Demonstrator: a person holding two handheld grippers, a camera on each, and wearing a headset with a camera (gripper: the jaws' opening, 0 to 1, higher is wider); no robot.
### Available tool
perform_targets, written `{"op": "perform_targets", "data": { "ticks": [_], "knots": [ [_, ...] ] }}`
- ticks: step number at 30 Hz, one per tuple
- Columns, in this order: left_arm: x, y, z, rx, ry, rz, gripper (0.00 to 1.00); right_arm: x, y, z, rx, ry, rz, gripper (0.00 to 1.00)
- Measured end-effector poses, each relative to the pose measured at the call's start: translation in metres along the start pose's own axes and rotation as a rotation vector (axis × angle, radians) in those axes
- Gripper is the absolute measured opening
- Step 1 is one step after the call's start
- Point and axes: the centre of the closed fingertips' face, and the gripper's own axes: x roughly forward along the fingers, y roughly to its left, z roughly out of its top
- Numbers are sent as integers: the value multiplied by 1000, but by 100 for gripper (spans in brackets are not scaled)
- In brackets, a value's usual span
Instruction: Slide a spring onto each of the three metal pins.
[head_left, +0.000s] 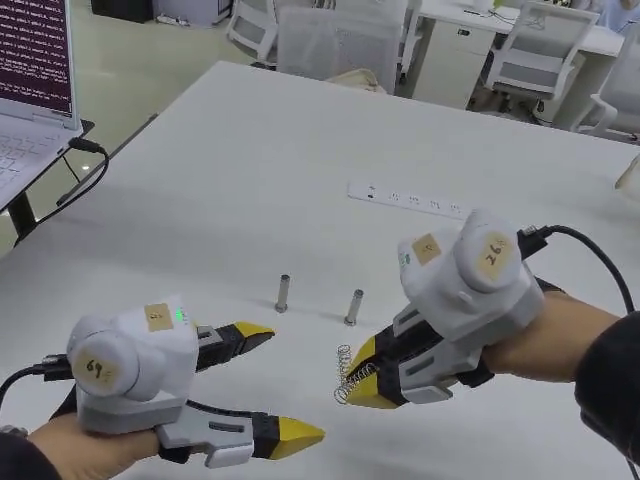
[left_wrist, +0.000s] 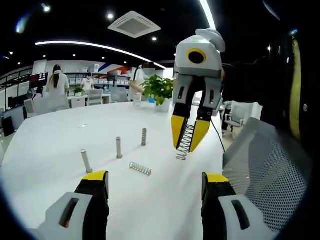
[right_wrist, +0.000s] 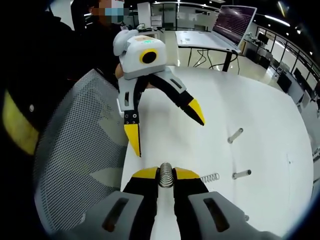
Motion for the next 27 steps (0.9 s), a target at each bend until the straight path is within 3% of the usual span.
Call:
{"op": "perform_targets", "data": {
  "ticks": [9, 16, 27],
  "knots": [
    [-5, 7, -1, -16, -6, 45, 82, -5, -3, -1, 1, 5, -10, 8],
    [-8, 10, -3, -18, -9, 60, 82, -13, -7, -4, 3, 16, -20, 8],
    [-14, 11, -5, -11, -15, 85, 80, -37, -31, -10, 0, 77, -46, 8]
  ]
}}
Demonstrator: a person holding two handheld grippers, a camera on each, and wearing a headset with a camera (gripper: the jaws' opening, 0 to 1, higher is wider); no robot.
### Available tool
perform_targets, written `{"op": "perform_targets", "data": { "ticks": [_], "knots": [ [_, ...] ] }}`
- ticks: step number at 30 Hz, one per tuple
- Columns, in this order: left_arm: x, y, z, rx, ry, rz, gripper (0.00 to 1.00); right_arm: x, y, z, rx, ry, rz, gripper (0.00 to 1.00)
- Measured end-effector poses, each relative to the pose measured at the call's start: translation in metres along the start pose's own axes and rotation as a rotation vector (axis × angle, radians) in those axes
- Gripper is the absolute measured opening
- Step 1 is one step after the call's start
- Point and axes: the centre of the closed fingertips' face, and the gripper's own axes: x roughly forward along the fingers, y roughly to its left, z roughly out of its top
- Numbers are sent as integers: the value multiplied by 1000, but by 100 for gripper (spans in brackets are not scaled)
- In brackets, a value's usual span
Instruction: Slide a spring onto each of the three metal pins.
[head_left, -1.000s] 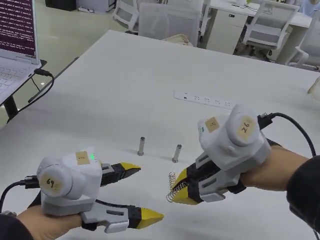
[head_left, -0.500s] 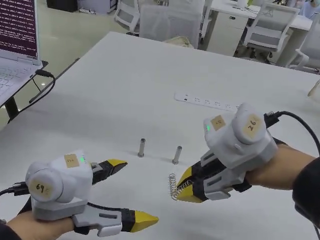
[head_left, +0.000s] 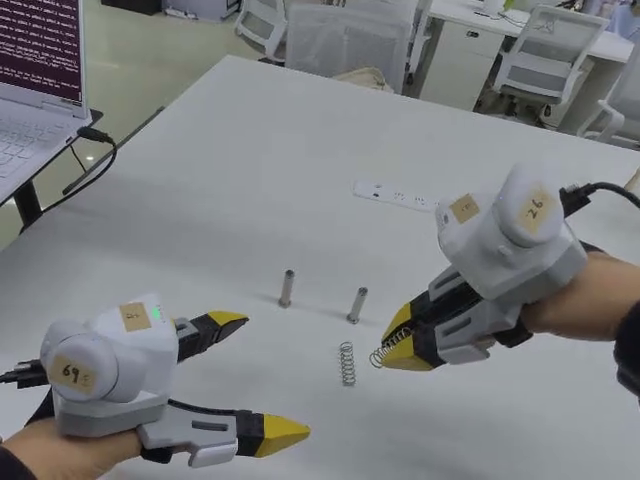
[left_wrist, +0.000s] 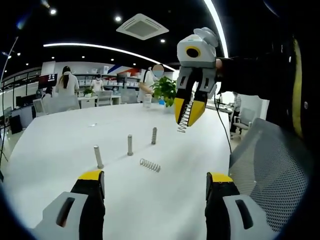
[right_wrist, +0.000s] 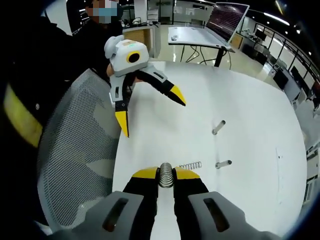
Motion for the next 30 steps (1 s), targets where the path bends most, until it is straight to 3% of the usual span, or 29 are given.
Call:
{"op": "perform_targets", "data": {
  "ticks": [6, 15, 30],
  "knots": [
    [-1, 1, 0, 5, 0, 6, 80, -5, -13, -4, -15, 47, -3, 8],
    [-4, 4, -2, -1, -5, 20, 79, -9, -46, -3, -26, 110, -34, 8],
    [-8, 11, -5, -6, 5, 43, 78, -1, -89, 7, -41, 147, -58, 8]
  ]
}}
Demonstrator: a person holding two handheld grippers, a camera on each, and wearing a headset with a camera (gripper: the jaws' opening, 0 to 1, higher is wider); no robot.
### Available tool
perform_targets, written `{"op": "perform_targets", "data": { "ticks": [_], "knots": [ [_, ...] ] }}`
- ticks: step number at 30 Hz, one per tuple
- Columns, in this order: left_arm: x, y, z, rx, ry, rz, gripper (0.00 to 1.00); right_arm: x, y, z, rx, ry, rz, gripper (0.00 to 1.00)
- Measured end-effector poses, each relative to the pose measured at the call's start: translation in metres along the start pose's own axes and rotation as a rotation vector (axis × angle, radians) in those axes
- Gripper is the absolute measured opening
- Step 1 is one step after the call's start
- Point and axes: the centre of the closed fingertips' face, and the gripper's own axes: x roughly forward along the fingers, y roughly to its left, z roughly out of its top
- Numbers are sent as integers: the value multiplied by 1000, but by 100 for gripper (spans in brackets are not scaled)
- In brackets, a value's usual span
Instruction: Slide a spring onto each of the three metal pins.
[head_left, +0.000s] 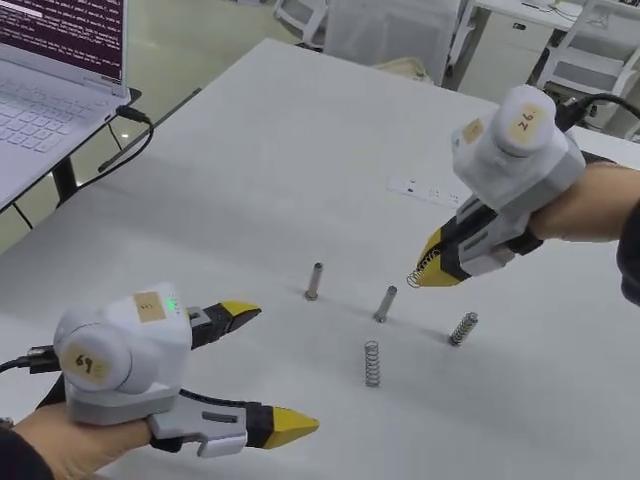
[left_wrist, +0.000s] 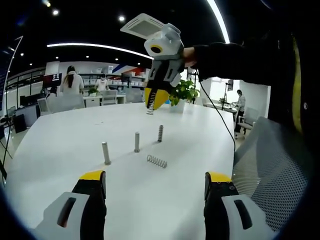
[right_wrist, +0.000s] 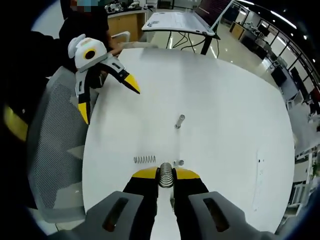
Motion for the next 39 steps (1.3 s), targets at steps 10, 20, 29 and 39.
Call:
{"op": "perform_targets", "data": {
  "ticks": [10, 20, 29, 39],
  "knots": [
    [-3, 6, -3, -19, -2, 21, 77, 21, -17, -2, -5, 29, 24, 8],
    [-3, 10, -6, -35, 0, 26, 77, 36, -25, -7, 8, 56, 59, 8],
    [-3, 11, -7, -43, 0, 28, 76, 45, -28, -12, 9, 69, 68, 8],
    [-4, 12, -10, -50, 2, 30, 75, 52, -29, -15, 5, 83, 71, 8]
  ]
}}
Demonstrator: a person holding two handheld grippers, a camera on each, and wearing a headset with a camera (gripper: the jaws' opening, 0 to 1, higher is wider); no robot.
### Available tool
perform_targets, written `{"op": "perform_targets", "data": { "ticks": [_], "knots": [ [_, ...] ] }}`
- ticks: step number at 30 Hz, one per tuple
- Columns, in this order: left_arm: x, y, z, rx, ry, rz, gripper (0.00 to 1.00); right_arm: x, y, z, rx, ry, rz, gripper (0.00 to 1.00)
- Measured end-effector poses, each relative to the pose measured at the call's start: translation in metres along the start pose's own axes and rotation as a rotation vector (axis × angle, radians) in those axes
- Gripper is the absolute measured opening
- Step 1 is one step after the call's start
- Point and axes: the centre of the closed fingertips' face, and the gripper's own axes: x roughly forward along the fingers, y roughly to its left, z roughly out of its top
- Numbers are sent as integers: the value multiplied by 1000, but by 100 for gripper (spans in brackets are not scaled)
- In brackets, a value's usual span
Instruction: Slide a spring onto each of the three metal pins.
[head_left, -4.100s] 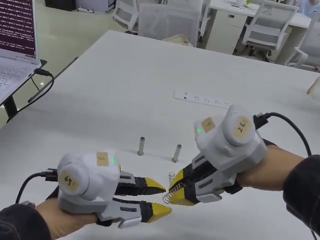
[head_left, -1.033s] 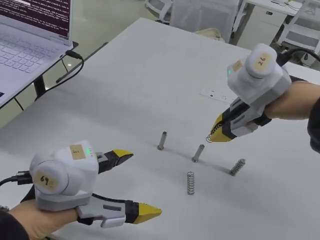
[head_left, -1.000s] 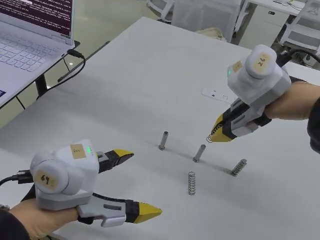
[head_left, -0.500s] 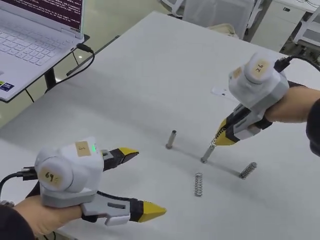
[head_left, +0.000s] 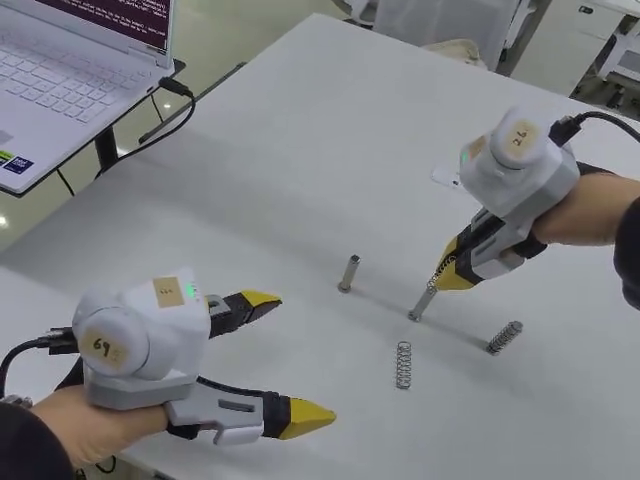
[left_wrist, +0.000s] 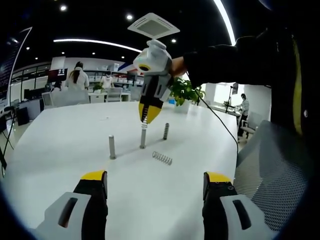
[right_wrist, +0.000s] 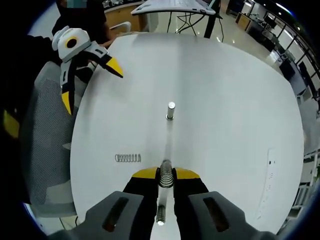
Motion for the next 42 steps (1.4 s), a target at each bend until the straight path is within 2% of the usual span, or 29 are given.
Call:
{"op": "perform_targets", "data": {
  "ticks": [42],
  "knots": [
    [0, -2, -3, -11, 0, -11, 71, 5, 0, -4, 19, -1, 9, 8]
  ]
}}
